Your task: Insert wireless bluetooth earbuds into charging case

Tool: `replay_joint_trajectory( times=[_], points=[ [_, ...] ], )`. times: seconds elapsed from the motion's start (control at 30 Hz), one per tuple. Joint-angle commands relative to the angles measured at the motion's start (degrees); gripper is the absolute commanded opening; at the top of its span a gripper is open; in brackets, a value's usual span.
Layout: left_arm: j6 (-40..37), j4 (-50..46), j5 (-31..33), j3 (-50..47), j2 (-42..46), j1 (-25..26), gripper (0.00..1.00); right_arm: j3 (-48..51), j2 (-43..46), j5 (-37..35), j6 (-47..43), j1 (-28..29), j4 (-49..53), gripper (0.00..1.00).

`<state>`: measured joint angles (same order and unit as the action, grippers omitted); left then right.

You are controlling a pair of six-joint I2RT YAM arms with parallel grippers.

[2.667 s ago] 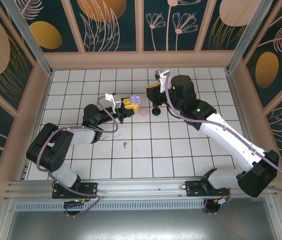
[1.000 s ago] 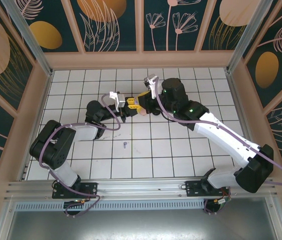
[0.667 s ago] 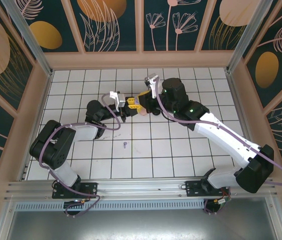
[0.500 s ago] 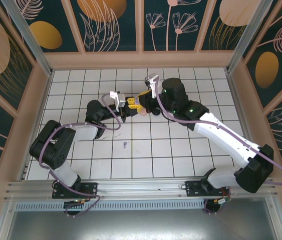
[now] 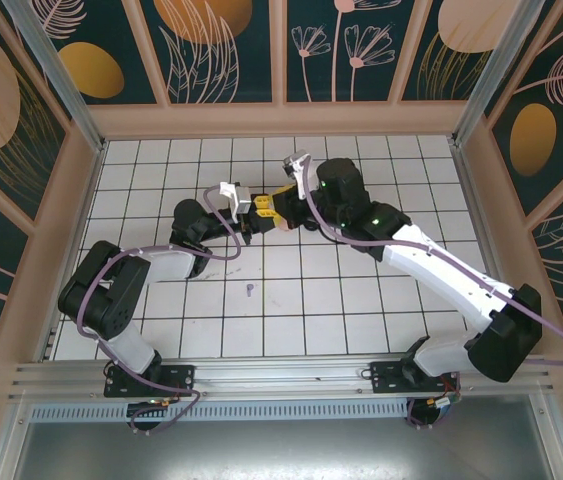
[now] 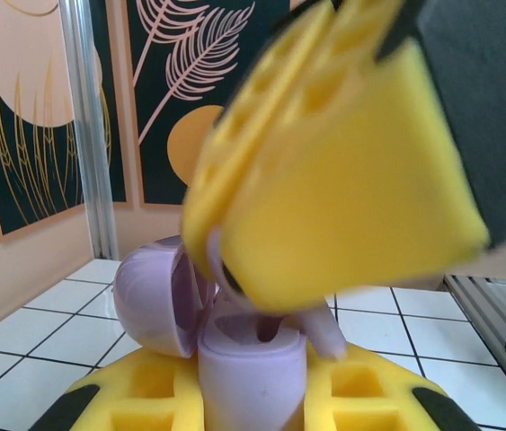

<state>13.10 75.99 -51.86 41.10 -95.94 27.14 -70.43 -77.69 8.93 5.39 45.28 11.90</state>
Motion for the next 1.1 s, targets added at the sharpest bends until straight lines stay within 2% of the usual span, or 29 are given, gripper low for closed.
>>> replay_joint_trajectory(
  times=[0.0, 0.17, 0.43, 0.7, 1.07],
  points=[
    [-0.1, 1.7, -0.1, 2.0, 1.9, 0.5, 0.0, 1.3, -0.2, -2.4, 0.2, 0.9, 0.2, 0.11],
    [-0.2, 1.4, -0.2, 2.2, 1.9, 0.5, 0.0, 1.8, 1.1, -4.5, 0.8, 0.7, -0.1, 0.11],
    [-0.2, 0.9, 0.0, 2.0, 1.5, 0.5, 0.0, -1.5, 3.6, -2.8, 3.5, 0.5, -3.3, 0.11],
    [-0.3, 0.7, 0.1, 1.8, 1.6, 0.5, 0.0, 2.1, 7.4, -6.1, 5.4, 0.5, -10.9, 0.11],
    [-0.4, -0.2, 0.0, 2.3, 2.2, 0.5, 0.0, 5.4, 6.6, -8.0, 6.0, 0.5, -11.6, 0.11]
  ],
)
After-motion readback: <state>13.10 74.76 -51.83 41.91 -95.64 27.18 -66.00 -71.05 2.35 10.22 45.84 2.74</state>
